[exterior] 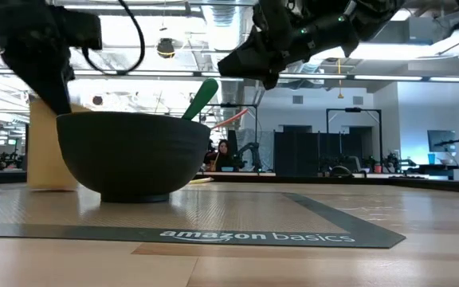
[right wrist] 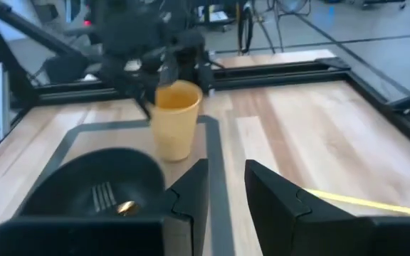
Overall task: Pick & Place Utensil
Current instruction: Put the yellow cup on the left side of the silicone mat
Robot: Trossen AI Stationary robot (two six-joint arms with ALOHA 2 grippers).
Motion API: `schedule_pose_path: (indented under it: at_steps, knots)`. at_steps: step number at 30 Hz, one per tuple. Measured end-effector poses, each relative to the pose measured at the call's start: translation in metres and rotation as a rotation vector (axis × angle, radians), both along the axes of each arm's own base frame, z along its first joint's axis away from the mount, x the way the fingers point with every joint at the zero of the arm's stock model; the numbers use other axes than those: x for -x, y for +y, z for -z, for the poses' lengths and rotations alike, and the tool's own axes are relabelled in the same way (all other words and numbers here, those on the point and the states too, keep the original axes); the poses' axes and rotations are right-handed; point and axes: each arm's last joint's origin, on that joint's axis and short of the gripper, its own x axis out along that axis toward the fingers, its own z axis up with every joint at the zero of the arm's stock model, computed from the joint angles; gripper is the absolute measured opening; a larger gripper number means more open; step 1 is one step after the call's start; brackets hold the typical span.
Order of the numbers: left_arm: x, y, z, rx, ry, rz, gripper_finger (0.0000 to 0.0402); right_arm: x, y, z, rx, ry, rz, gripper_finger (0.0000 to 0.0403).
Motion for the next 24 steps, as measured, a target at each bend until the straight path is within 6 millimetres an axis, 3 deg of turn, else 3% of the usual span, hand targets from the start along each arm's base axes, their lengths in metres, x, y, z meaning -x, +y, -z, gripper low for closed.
schedule_pose_path:
  at_steps: [5,10,17,24]
  knots:
    - [-0.009,-0.004,0.010,-0.019,0.040,-0.004,0.0025,0.000,-0.010,-0.003,0.002,-0.028,0.025,0.0086]
    - [-0.005,-0.001,0.011,-0.016,0.040,-0.011,0.0068,0.000,-0.009,-0.002,0.020,-0.025,0.019,0.0086]
    - [0.002,0.001,-0.017,0.070,-0.109,-0.007,0.0114,0.000,0.001,-0.001,0.049,-0.008,-0.021,0.0086]
    - [0.021,0.013,-0.055,0.026,-0.339,-0.021,0.0116,-0.001,0.008,-0.001,0.090,-0.005,-0.058,0.0120]
